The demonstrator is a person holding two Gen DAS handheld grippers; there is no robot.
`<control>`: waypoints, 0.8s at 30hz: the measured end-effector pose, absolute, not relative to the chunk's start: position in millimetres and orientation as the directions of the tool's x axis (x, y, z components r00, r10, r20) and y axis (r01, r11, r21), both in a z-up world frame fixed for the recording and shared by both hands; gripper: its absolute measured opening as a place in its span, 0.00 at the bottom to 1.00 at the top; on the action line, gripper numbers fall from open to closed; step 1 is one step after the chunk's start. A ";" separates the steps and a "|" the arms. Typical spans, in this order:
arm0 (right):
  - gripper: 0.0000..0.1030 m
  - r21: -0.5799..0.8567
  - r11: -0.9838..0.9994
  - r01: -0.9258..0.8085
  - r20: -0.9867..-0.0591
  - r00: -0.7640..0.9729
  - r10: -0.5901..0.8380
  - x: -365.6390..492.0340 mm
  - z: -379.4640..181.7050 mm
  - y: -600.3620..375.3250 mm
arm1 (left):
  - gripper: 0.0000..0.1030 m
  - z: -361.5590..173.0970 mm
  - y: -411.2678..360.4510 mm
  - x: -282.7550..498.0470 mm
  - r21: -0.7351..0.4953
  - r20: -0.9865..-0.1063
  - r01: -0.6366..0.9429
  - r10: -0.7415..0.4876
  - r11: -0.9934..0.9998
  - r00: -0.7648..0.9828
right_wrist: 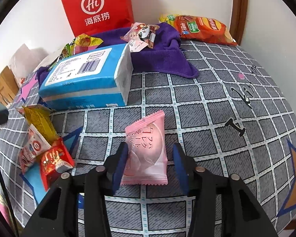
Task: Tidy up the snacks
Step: 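Grasp the red-white wafer packet with the left gripper while the right holds the pink packet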
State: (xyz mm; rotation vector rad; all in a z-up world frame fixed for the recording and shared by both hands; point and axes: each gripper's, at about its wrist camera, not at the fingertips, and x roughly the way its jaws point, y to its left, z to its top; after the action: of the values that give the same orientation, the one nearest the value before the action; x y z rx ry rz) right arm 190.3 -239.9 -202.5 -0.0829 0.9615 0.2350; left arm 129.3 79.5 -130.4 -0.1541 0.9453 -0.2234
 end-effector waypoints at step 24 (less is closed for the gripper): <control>0.47 -0.016 0.966 -0.257 -0.762 0.628 0.154 182.9 -210.7 -236.2 | 0.73 -192.3 69.6 158.7 -0.231 -0.863 0.098 -0.250 0.968 0.439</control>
State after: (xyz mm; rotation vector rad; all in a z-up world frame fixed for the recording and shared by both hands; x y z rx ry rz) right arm 182.9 -236.2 -210.7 -0.1277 0.8602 0.2359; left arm 158.7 69.6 -192.3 -0.1545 1.0961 -0.2168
